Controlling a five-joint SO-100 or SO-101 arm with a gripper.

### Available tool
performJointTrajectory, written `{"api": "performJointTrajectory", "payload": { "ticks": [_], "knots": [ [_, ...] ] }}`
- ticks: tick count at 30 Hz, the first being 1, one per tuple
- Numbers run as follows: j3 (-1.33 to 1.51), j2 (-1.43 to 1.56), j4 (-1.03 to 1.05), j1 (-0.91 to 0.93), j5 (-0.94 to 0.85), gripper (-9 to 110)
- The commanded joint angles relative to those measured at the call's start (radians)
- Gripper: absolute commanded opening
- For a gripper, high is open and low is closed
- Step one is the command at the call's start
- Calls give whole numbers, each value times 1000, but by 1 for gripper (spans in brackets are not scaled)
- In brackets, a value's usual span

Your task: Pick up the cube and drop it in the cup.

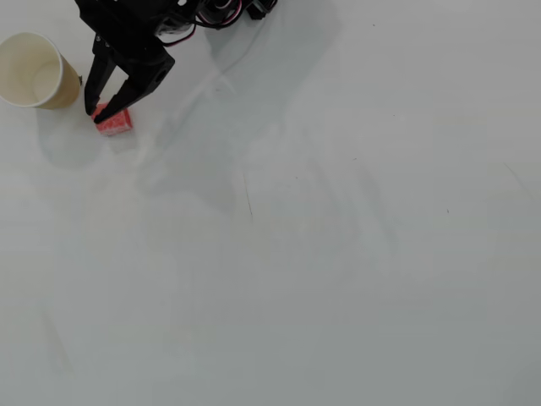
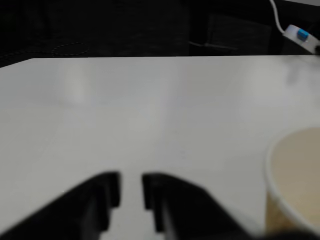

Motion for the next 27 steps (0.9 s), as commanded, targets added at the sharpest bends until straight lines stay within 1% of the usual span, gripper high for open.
{"api": "performJointTrajectory", "payload": {
  "ticks": [1,6,14,27],
  "knots": [
    [35,40,9,25,-14,2],
    [35,40,17,41,-14,2],
    [35,41,169,49,-14,2],
    [35,41,183,-23,-15,2]
  ]
}}
